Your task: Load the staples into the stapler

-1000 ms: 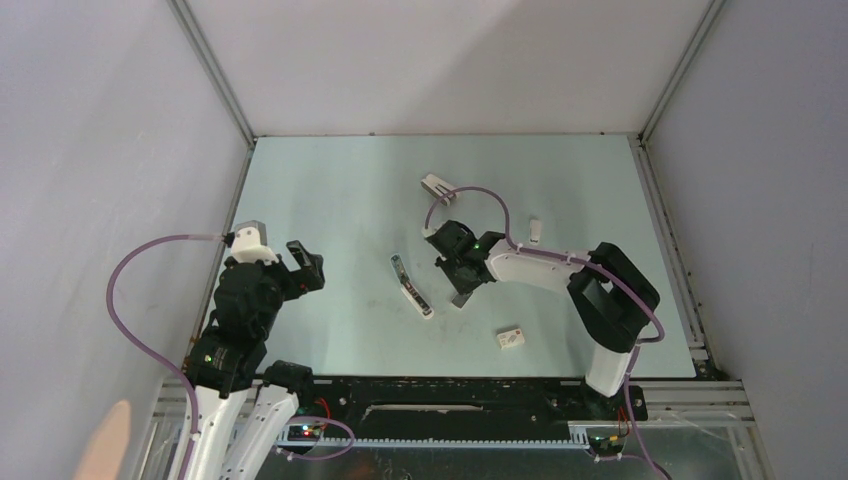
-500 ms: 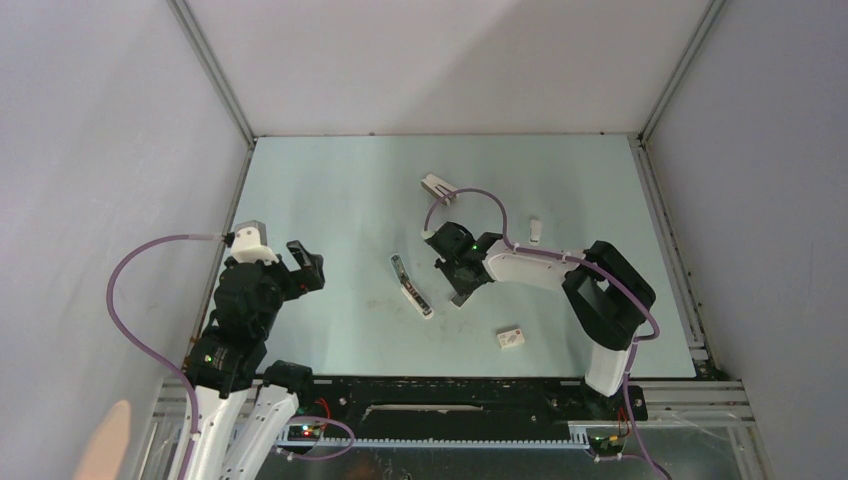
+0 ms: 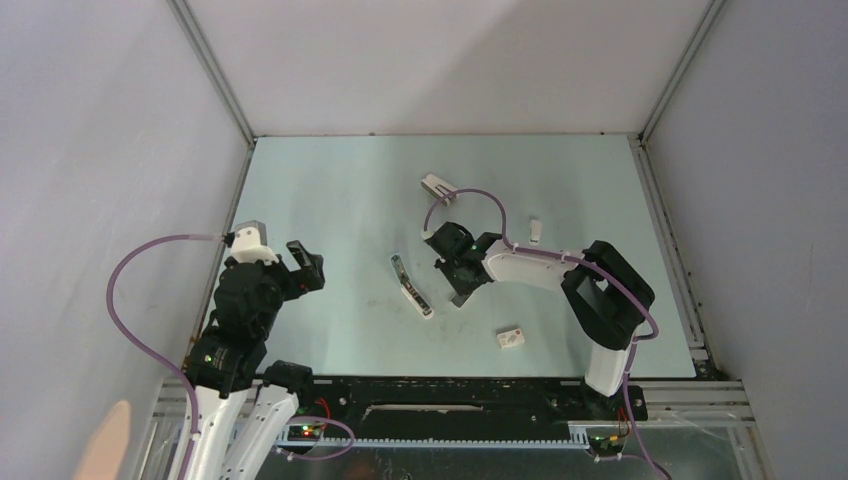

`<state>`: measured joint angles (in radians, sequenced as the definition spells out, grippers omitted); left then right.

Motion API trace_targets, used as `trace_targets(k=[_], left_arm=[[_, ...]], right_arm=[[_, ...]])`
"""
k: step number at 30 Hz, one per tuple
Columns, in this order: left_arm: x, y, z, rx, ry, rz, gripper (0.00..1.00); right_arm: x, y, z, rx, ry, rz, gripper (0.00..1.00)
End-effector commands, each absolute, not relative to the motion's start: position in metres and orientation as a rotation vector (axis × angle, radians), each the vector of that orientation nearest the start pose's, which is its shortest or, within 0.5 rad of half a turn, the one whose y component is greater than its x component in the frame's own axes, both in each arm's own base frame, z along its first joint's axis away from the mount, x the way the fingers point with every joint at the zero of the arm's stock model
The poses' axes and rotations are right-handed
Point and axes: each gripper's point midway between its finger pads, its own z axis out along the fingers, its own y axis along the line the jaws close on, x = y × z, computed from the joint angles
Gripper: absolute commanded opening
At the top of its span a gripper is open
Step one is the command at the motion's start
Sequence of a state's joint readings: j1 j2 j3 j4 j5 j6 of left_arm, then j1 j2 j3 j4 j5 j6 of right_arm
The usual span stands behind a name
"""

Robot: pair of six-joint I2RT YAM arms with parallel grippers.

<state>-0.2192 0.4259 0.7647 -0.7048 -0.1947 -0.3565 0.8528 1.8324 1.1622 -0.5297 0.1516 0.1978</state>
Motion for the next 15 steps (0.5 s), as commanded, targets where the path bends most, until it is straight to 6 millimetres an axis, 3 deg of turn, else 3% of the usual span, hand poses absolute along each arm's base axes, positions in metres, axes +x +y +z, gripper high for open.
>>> trace_targets(k=[1, 15], left_arm=[[0.213, -0.027, 0.240, -0.235, 1.898, -0.198, 1.00], [0.213, -0.027, 0.240, -0.238, 1.897, -0.195, 1.00]], right_arm=[[0.257, 0.273, 0.006, -0.852, 2.623, 0.106, 0.21], [0.248, 0.287, 0.054, -0.844, 2.532, 0.219, 0.10]])
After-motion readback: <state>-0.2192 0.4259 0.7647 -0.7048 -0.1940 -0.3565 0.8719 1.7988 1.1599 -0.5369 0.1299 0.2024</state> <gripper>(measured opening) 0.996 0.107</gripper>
